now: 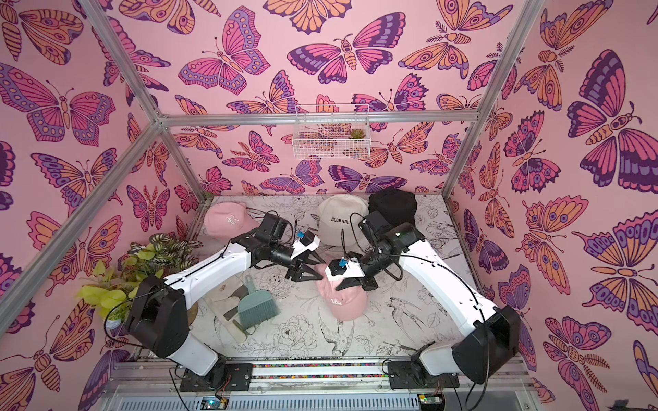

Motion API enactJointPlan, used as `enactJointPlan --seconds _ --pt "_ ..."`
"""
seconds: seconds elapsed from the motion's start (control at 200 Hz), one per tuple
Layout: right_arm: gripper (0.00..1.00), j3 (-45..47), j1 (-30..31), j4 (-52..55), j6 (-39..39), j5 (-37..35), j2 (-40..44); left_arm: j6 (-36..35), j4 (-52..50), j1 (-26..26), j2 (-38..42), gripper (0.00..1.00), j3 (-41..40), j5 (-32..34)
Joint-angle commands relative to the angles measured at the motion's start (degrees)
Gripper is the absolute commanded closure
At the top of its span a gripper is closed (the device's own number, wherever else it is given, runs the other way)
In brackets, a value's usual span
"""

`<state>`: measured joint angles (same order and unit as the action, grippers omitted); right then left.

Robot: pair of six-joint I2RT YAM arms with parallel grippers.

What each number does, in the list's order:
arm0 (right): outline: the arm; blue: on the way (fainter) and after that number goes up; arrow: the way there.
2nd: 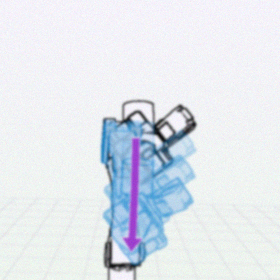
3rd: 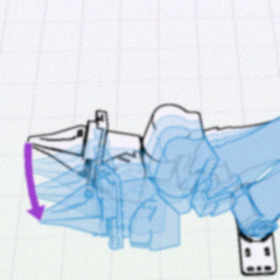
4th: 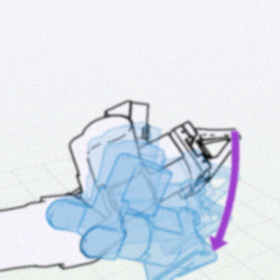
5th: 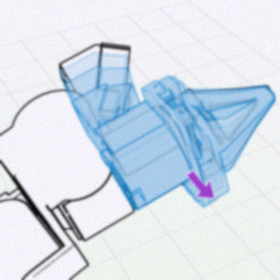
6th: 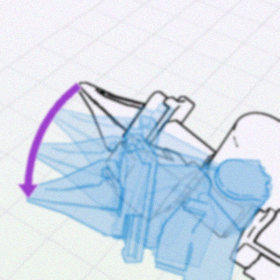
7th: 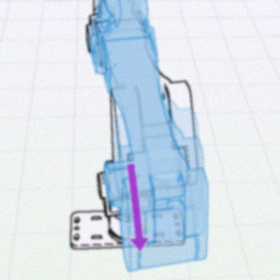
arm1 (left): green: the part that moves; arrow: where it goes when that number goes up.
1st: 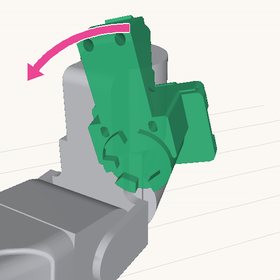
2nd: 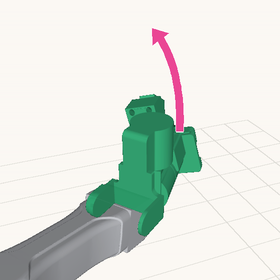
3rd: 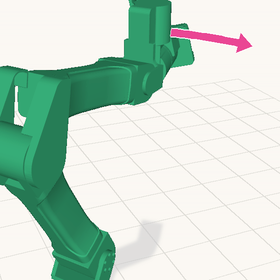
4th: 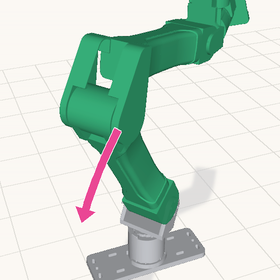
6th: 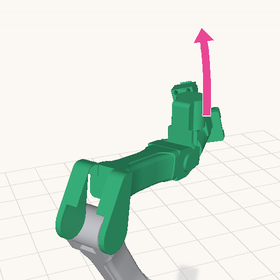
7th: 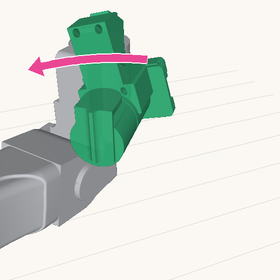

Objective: Stack the baseball caps by color
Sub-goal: Place the baseball cap at the center of the board.

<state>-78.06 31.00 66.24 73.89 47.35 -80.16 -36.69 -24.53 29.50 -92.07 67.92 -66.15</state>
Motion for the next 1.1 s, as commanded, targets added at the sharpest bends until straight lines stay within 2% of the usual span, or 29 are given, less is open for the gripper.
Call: enactJointPlan --seconds 0.0,0.06,0.16,0.33,0.436,0.536,0.696,0.786,0.966,1.026,1.096 --pt "1.0 0.1 0.1 -1.0 -0.4 0.7 -0.4 0.9 -1.1 -0.1 -0.8 0.62 1.2 -0.1" --pt "1.0 0.6 -0.7 -1.0 -0.8 1.2 -0.6 0.9 -1.7 -0.6 -0.4 0.7 1.0 0.6" --pt "1.0 2.4 -3.4 -0.9 -1.6 3.2 -1.1 1.2 -2.3 -3.0 1.3 1.0 -0.3 -2.0" --pt "0.98 4.7 -8.0 0.1 -1.6 6.1 -5.0 2.5 -2.3 -5.1 4.1 1.0 -2.6 -6.4" --pt "0.96 3.2 -9.8 6.5 4.2 9.8 -10.3 2.8 -2.3 -6.8 3.2 1.0 -3.7 -7.4" --pt "0.94 0.3 -10.8 12.9 8.7 11.8 -16.5 5.2 -2.3 -9.7 0.9 1.0 -3.8 -11.6" --pt "0.91 -4.8 -11.2 17.7 9.5 14.2 -22.8 7.9 -2.3 -10.1 -2.1 1.0 -2.6 -7.4" --pt "0.88 -7.5 -11.4 16.6 5.5 14.7 -25.1 8.3 -2.3 -10.1 -5.0 1.0 -1.6 -4.6" --pt "0.81 -12.1 -11.6 12.8 -2.1 10.5 -31.9 10.8 -2.3 -10.1 -13.7 1.0 4.5 2.0" --pt "0.77 -14.3 -11.8 9.4 -8.4 8.8 -33.7 11.4 -2.2 -10.2 -16.5 0.98 7.3 4.9" --pt "0.7 -14.7 -12.2 -0.5 -20.4 4.1 -34.5 13.5 -2.4 -10.5 -20.0 0.96 11.0 7.0"
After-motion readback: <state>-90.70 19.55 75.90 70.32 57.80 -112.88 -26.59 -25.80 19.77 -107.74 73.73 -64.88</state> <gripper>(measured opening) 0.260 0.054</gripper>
